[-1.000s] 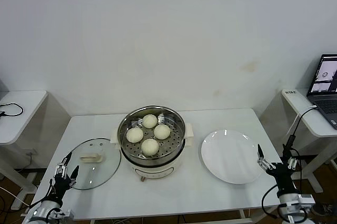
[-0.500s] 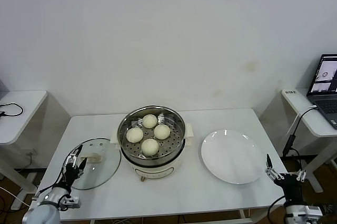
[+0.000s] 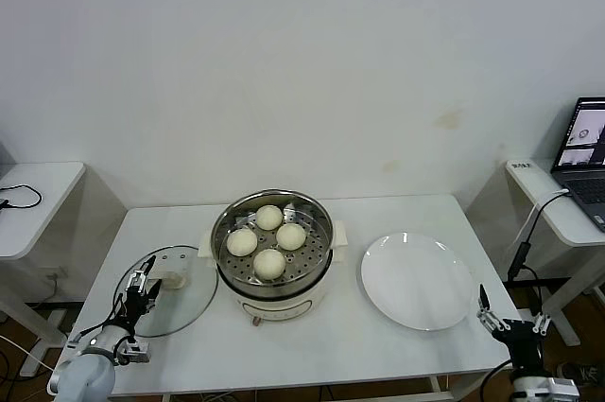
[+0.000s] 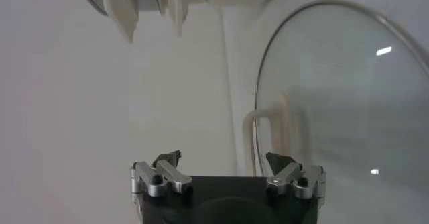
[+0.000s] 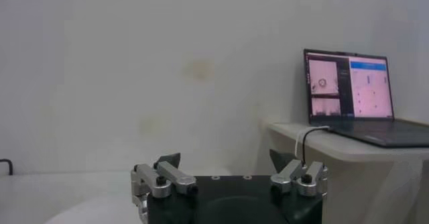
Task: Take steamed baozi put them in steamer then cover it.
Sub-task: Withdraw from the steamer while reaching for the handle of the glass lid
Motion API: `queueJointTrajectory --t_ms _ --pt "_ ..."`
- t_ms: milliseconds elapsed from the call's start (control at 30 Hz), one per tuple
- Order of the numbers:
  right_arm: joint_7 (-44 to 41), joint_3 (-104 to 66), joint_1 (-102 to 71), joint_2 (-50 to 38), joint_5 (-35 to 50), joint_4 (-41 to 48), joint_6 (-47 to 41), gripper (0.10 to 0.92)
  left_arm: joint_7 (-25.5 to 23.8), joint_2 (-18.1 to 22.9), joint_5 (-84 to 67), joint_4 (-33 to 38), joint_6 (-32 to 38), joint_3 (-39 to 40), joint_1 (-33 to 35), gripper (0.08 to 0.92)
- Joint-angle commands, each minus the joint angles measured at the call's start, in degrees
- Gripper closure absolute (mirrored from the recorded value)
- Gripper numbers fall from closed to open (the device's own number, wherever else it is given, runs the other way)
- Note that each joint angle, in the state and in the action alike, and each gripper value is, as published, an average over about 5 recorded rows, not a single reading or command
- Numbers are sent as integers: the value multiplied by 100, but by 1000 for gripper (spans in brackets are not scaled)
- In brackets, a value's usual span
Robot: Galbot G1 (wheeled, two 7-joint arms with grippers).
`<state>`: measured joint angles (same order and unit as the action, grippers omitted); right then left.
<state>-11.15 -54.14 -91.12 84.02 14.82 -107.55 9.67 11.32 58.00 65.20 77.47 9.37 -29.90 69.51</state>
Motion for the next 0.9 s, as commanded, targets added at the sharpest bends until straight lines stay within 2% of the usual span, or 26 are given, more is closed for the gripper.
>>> queueJointTrajectory --t_ms 33,633,733,900 --pt "-13 7 -75 52 -13 24 39 202 -39 -45 27 -175 0 102 -261 177" --pt "-53 141 -170 174 -121 76 120 203 -103 -1 -8 -432 5 233 -494 180" --pt "-58 188 -178 185 -150 93 130 203 -99 10 -16 -423 10 227 -495 222" --pt "-65 244 -185 185 -193 123 145 202 -117 19 -39 -417 18 219 -500 363"
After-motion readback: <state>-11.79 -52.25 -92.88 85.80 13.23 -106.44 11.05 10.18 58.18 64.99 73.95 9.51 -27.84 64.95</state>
